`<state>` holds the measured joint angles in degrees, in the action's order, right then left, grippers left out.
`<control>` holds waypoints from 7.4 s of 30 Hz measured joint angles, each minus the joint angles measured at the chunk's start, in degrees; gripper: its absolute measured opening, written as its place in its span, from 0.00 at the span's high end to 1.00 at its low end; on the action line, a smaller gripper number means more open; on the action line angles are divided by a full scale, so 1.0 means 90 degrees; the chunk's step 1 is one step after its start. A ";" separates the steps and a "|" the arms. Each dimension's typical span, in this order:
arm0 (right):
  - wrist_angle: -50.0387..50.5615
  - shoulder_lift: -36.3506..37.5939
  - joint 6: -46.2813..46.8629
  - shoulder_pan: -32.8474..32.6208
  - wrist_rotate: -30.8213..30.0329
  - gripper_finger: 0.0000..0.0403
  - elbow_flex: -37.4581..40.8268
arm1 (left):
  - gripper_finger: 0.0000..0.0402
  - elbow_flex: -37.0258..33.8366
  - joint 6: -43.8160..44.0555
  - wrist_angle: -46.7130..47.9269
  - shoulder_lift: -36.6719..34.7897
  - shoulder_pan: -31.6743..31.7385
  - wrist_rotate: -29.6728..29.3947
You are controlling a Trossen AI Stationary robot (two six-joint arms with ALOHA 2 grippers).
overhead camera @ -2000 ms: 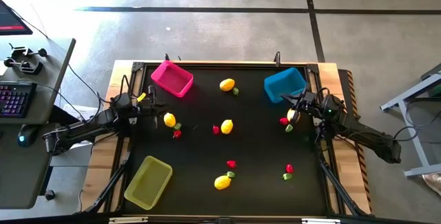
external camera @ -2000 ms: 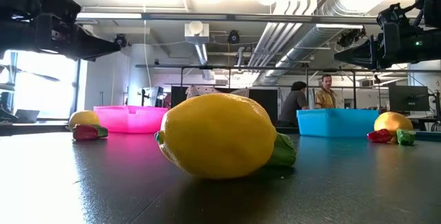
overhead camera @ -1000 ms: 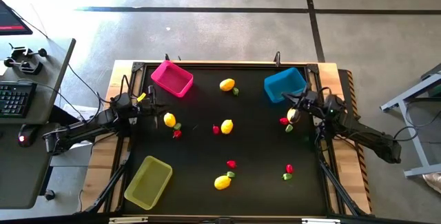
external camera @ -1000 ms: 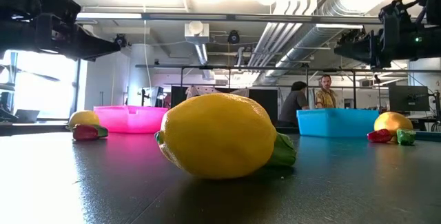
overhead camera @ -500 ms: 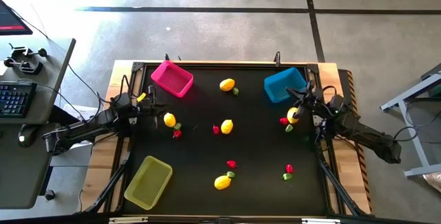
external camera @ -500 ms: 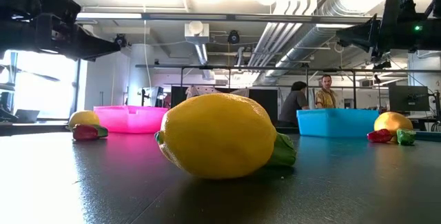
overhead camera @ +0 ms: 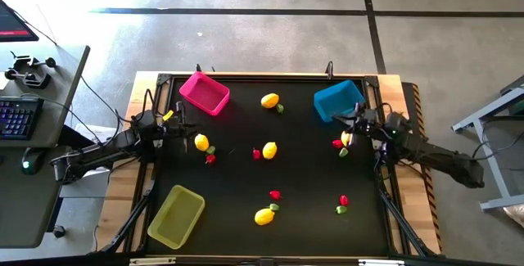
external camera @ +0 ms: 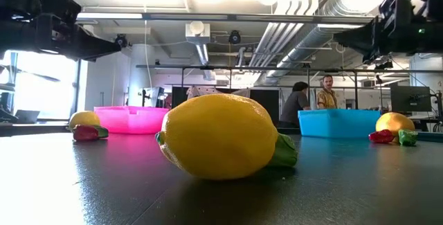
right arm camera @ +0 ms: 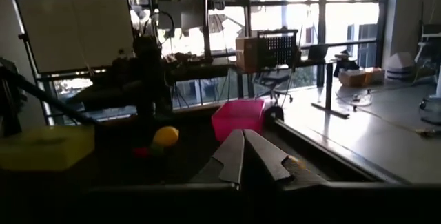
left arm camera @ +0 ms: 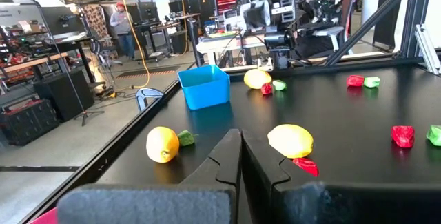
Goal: Sort produce into baskets
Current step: Put the green bell pepper into the yellow bin
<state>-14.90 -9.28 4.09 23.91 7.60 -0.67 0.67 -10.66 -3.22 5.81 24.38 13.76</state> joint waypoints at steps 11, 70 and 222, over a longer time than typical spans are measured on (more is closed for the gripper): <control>0.1184 -0.1452 -0.0244 -0.0955 -0.0535 1.00 -0.1201 | 1.00 0.0001 0.0000 -0.0002 0.0000 0.0000 0.0000; 0.5049 -1.1801 0.4885 -0.6532 -0.3245 0.55 -0.8913 | 1.00 0.0001 0.0002 0.0000 0.0000 0.0000 0.0002; 0.3002 -1.5404 -0.0460 -0.4308 -0.0640 0.97 -1.4627 | 1.00 0.0000 0.0000 0.0027 0.0000 0.0000 0.0000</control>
<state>12.12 -147.92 -0.05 -14.85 1.84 -132.31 0.67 -10.66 -2.98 5.80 24.38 13.76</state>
